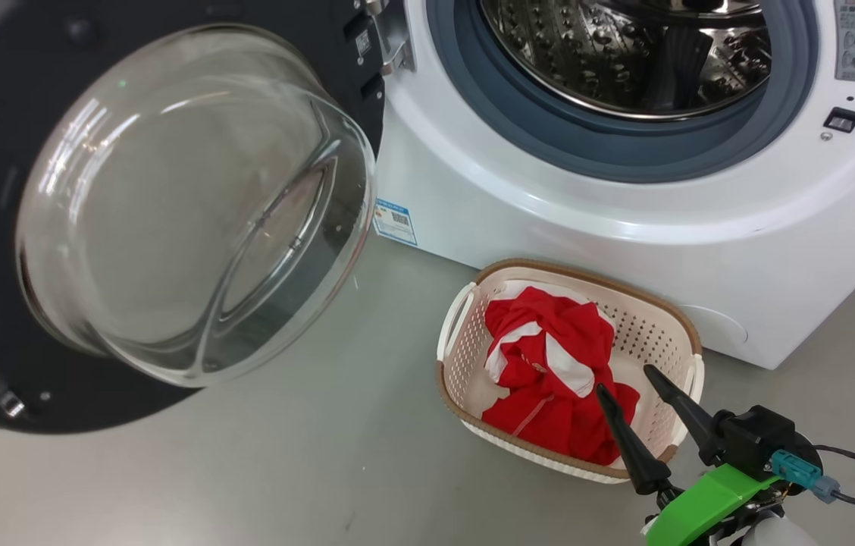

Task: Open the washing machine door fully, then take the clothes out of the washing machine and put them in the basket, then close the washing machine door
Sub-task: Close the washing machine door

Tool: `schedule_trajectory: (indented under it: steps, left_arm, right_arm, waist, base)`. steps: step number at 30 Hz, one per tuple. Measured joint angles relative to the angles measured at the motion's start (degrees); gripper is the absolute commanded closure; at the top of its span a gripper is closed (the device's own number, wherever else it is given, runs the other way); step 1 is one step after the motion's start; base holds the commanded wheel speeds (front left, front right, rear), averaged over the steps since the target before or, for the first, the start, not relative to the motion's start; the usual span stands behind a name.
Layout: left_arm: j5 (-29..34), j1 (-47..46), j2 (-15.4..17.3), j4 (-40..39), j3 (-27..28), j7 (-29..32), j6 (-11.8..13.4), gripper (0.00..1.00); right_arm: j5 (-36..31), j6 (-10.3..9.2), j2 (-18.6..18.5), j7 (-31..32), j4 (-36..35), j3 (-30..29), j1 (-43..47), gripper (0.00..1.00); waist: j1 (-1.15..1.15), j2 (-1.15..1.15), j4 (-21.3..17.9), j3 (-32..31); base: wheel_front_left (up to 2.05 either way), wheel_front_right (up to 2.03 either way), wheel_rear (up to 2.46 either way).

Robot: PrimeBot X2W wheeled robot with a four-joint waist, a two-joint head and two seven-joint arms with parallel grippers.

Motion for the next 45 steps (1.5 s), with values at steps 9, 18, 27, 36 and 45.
schedule_trajectory:
  steps: [9,18,27,36,45]
  left_arm:
    - [-4.20,7.84,1.02,-12.39,-0.70,5.98,0.07,1.00]
    - [-7.73,15.44,0.11,-25.03,-2.18,10.35,0.07,1.00]
    - [-8.13,21.68,-1.34,-35.60,-4.67,11.99,0.07,1.00]
    - [-7.84,22.29,-5.89,-44.21,-9.36,10.43,0.07,1.00]
    - [-5.15,19.62,-12.65,-46.99,-14.23,3.49,0.07,1.00]
  right_arm:
    - [0.03,0.00,0.36,0.00,0.02,-0.34,0.28,0.00]
    - [0.18,0.00,1.13,0.00,-0.23,-0.92,1.58,0.00]
    - [0.27,0.00,1.89,0.00,-0.79,-2.09,4.08,0.00]
    - [0.27,0.01,1.96,0.00,-1.62,-3.82,5.13,0.00]
    - [0.16,0.00,2.35,0.00,-2.07,-5.32,5.16,0.00]
  waist:
    - [0.00,0.00,-0.18,-2.20]
    - [0.00,0.00,-0.69,-4.79]
    - [0.00,0.00,-2.68,-7.47]
    - [0.00,0.00,-6.28,-8.31]
    - [0.00,0.00,-9.16,-7.66]
  base:
    - [0.00,0.00,0.00]
    - [0.00,0.00,0.00]
    - [0.00,0.00,0.00]
    - [0.00,0.00,0.00]
    - [0.00,0.00,0.00]
